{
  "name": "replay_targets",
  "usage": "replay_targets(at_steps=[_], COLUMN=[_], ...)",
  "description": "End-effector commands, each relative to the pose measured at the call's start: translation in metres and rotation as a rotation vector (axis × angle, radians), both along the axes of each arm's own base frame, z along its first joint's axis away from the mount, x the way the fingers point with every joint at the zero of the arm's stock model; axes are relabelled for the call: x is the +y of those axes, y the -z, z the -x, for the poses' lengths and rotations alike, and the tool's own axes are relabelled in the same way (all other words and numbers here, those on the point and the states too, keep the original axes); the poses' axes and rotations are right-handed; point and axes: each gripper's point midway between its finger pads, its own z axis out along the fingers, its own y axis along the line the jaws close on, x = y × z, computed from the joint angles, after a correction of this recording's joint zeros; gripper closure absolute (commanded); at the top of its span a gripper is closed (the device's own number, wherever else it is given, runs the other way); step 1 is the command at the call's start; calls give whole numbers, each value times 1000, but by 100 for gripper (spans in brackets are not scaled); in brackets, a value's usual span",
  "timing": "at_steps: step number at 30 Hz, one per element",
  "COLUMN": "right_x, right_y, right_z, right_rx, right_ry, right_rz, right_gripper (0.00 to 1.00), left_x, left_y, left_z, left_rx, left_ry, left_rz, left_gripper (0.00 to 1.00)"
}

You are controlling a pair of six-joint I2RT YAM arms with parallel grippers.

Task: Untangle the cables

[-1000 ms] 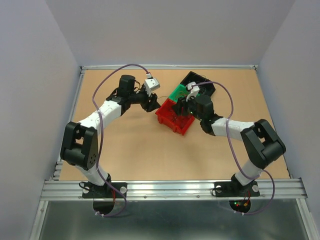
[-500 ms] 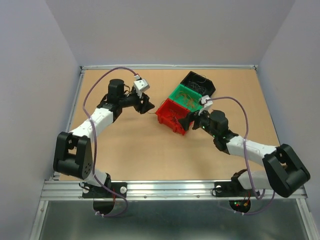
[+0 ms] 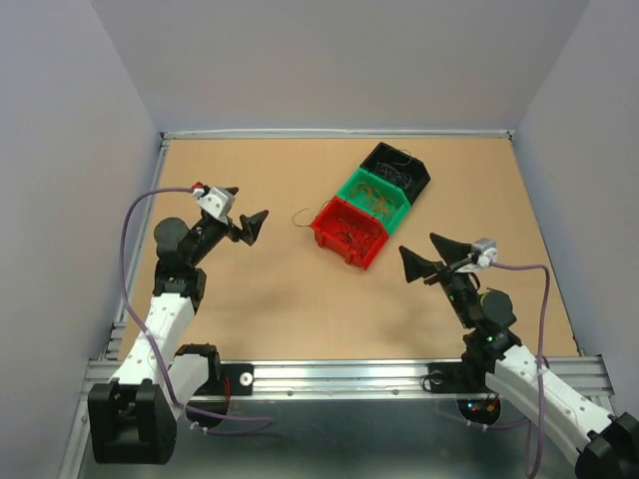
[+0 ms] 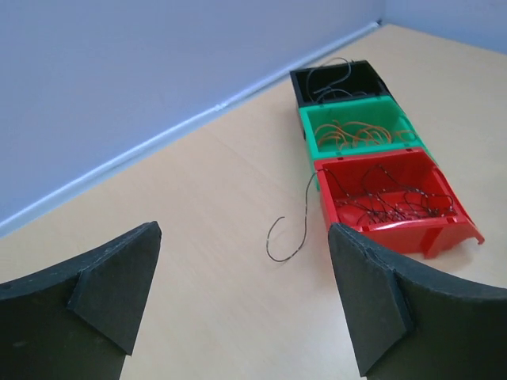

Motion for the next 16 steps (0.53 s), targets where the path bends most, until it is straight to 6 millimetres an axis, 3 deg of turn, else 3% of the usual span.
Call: replay_targets(at_steps=[1,2,4,9,16], right_x=[-35,-39,-44,-50,-45], right_y=[-10,-4,-11,-7,-6], right_z=[6,8,13,13,10], right_rx=[-89,-88,-127,-131,-104], right_ry=[146,161,170,196,184], right_rz=[-123,-132,-162,-177,-161], right_gripper=[0,0,0,0,0], left_x=[20,28,34,44,34], left_y=[-36,-48,-51,-47,-37], left_z=[13,20,29,60,55], left_rx=[-167,-214,-249,-392,-360], left_ry=[-134,-181,-214,-245,-197], left_rz=[113,142,181,308,260], left_gripper=[1,1,1,1,1])
